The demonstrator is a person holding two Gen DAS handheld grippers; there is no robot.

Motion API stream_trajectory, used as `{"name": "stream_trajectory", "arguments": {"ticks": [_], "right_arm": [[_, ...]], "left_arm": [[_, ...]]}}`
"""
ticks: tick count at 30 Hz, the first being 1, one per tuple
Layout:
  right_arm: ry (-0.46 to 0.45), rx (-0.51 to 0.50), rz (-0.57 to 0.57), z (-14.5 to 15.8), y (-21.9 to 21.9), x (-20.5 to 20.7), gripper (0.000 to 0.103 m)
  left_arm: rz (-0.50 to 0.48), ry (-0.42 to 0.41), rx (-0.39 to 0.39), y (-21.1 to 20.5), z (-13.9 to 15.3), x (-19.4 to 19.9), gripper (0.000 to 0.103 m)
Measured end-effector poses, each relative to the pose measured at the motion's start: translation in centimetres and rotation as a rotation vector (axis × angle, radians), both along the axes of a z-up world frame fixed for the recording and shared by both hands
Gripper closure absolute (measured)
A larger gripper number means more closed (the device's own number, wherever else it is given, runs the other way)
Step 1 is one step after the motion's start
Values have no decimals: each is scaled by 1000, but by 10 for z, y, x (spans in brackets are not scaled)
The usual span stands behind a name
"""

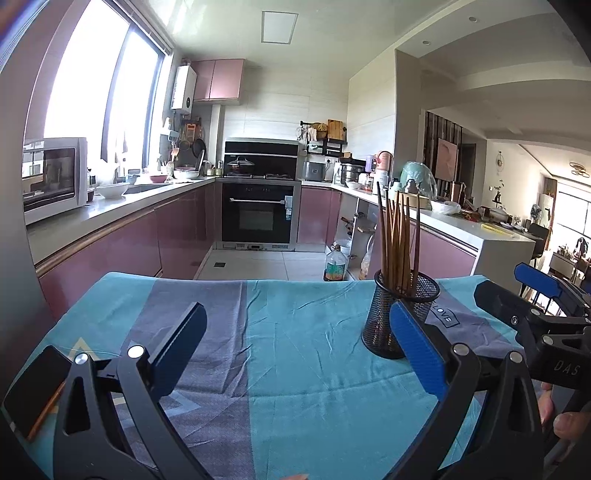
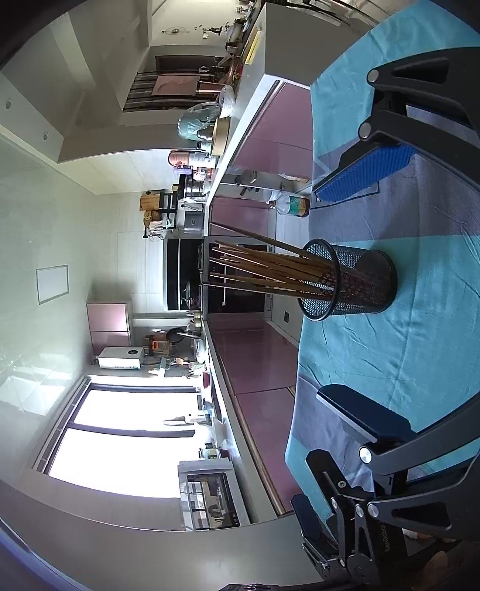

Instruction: Organize utensils

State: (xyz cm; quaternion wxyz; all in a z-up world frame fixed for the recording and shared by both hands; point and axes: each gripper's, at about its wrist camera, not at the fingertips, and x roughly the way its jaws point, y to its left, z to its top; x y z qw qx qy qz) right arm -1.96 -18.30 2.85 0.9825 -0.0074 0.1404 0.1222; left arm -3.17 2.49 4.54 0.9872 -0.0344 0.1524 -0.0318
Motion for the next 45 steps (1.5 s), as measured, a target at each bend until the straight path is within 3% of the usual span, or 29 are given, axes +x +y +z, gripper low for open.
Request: {"name": "stream_trajectory", "arguments": {"ticks": [17,45], "right_arm": [[-50,11,-49,-7,-1,-6,7],[-74,24,-62,-6,-4,-10,7]], "left_arm": [[33,-46,4,-1,-7,-2,5],[26,-50,4,-8,-12,1,5]]}}
